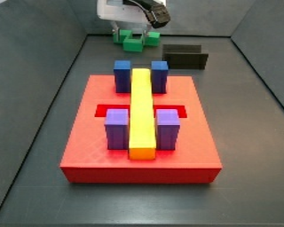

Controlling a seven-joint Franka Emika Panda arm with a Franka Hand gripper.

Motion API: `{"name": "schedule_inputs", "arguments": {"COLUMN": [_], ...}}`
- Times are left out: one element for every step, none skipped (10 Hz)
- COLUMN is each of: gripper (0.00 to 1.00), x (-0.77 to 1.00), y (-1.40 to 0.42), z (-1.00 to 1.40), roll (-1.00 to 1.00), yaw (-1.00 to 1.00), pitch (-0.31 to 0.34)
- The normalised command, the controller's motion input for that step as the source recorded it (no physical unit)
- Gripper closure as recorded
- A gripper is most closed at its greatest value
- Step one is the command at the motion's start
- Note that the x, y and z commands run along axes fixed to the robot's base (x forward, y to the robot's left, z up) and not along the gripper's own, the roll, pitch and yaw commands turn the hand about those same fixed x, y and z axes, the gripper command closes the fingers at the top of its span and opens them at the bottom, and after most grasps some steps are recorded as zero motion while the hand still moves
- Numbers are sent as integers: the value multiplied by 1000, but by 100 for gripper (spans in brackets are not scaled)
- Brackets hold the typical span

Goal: Pick up the green object. Move up. Place the green object on the fixture. Regrasp the green object. Move to above the board. Insert the green object.
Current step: Pick up the green object.

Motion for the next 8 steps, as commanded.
{"name": "schedule_inputs", "arguments": {"gripper": [0,0,0,0,0,0,0,0], "x": [0,0,0,-80,-49,-31,0,17], "y": [0,0,0,0,0,0,20,131], "z": [-43,-46,0,0,0,0,-194,-211], "roll": [0,0,0,0,0,0,0,0], "yaw": [-223,-340,-314,-91,-51,-14,-14,-69], "pitch": [0,0,0,0,0,0,0,0]}}
